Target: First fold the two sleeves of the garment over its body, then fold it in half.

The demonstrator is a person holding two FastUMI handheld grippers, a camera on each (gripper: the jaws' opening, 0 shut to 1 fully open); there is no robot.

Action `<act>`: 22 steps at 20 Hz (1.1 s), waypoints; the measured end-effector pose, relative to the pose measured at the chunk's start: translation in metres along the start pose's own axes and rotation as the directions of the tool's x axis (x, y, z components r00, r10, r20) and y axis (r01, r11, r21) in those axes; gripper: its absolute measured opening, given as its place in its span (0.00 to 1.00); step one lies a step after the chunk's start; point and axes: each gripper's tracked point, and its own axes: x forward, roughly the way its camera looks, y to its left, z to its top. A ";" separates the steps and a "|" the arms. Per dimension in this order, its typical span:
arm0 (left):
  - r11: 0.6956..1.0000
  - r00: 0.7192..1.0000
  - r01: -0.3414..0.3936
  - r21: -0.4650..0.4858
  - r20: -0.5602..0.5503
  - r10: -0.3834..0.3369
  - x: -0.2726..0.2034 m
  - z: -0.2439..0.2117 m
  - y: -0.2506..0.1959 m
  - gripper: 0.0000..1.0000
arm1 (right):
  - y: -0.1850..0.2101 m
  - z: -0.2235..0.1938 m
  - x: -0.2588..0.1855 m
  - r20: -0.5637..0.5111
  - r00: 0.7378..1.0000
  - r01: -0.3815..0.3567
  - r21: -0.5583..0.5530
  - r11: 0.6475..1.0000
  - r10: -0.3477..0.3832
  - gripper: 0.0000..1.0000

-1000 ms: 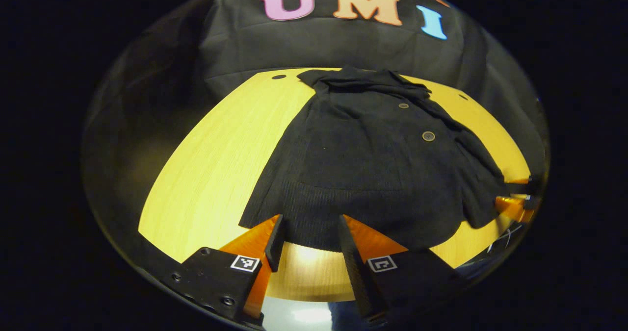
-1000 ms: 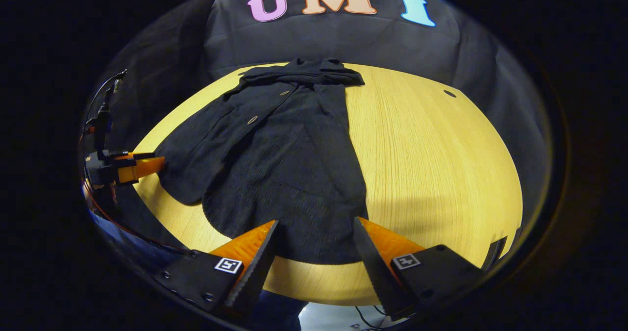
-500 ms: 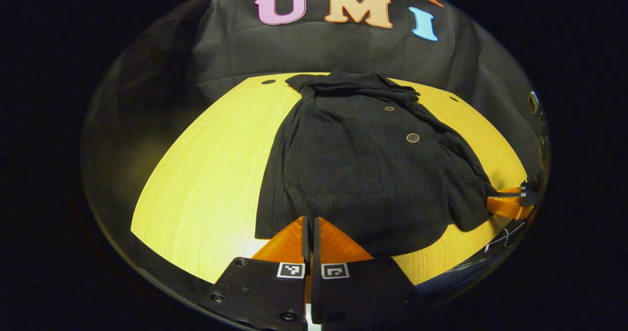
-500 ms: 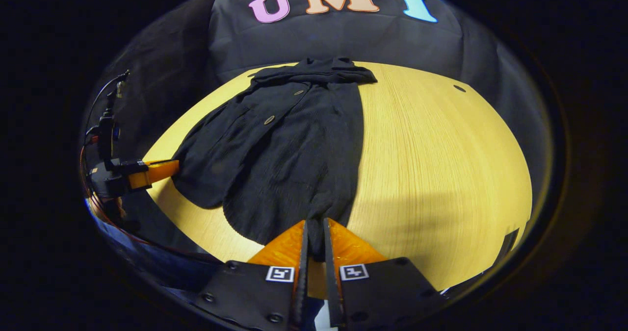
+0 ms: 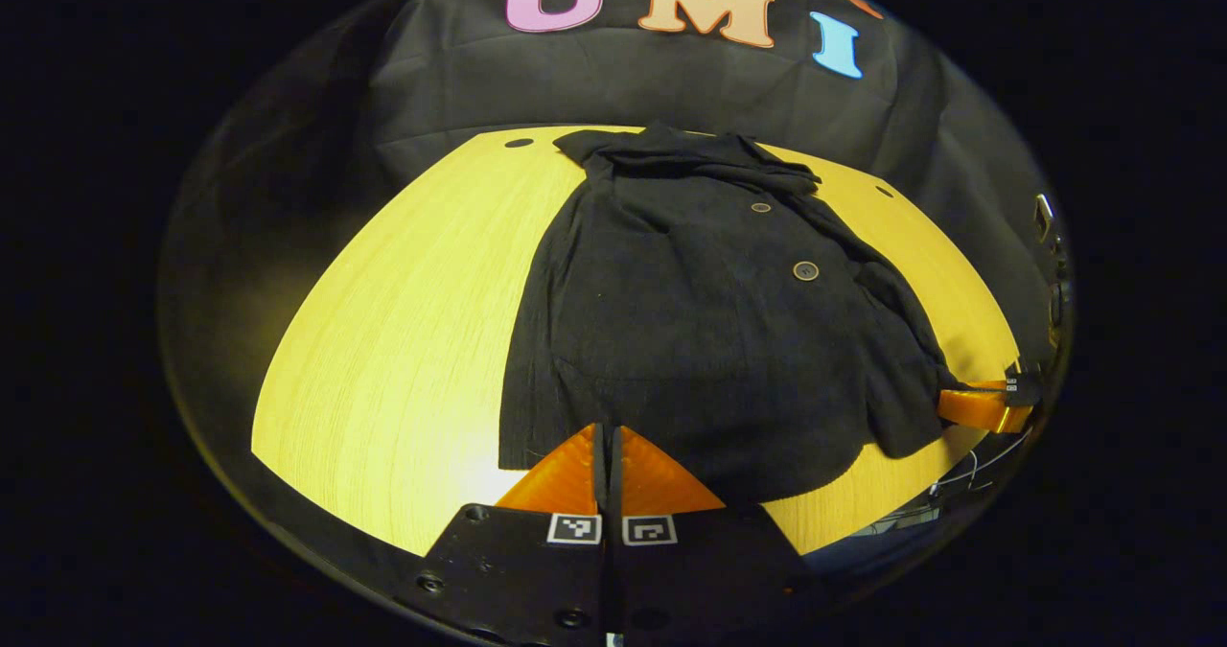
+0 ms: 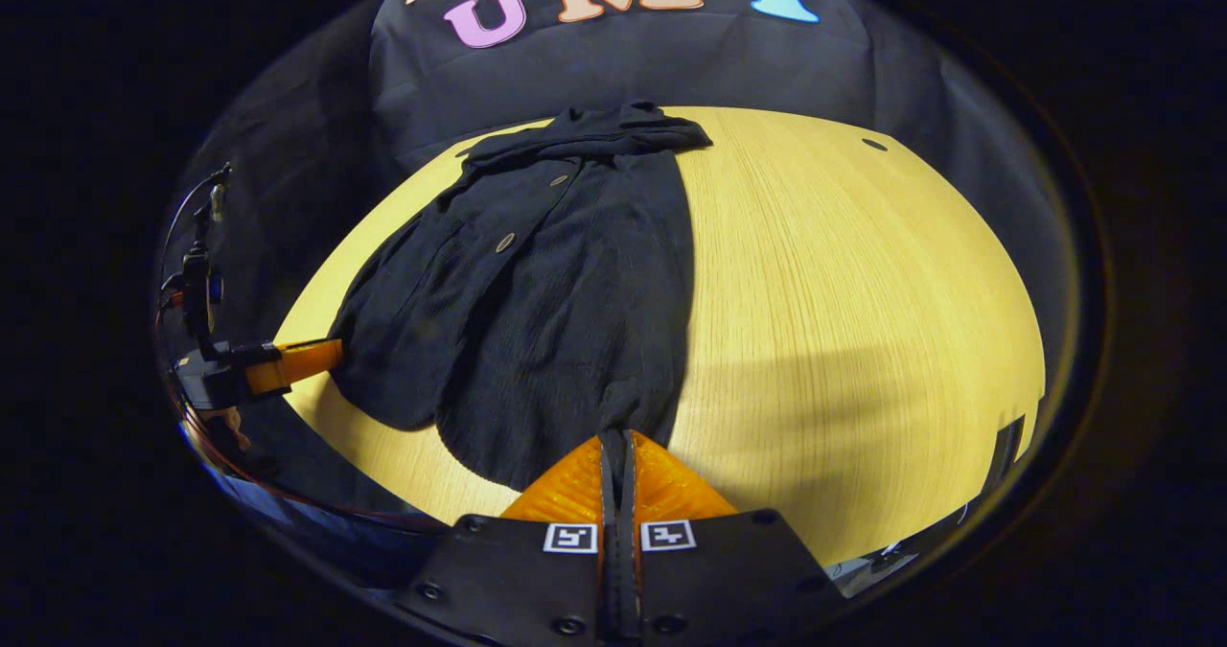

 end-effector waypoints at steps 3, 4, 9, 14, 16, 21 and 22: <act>0.999 0.998 0.051 -0.012 0.041 -0.050 -0.007 0.026 -0.007 0.00 | 0.011 0.012 -0.007 0.026 1.000 -0.016 0.035 0.999 0.015 0.00; 0.998 0.996 0.069 -0.016 0.049 -0.068 -0.007 0.034 -0.008 0.00 | 0.015 0.017 -0.011 0.040 0.999 -0.022 0.048 0.999 0.020 0.02; 0.987 0.982 0.159 0.037 0.101 -0.162 -0.004 0.070 -0.013 0.00 | 0.028 0.054 -0.026 0.121 0.993 -0.002 0.069 0.998 -0.006 0.02; 0.970 0.959 0.224 0.098 0.156 -0.237 -0.007 0.108 -0.008 0.00 | 0.047 0.104 -0.041 0.237 0.971 0.025 0.078 0.997 -0.043 0.02; 0.970 0.951 0.228 0.088 0.192 -0.241 -0.009 0.131 -0.004 0.00 | 0.053 0.125 -0.047 0.268 0.962 0.028 0.069 0.997 -0.045 0.02; 0.969 0.920 0.231 0.090 0.304 -0.247 -0.014 0.193 -0.002 0.00 | 0.058 0.185 -0.061 0.351 0.936 0.036 0.013 0.999 -0.038 0.02; 0.969 0.915 0.228 0.093 0.319 -0.246 -0.012 0.205 -0.001 0.00 | 0.057 0.199 -0.063 0.368 0.929 0.039 0.006 0.999 -0.038 0.02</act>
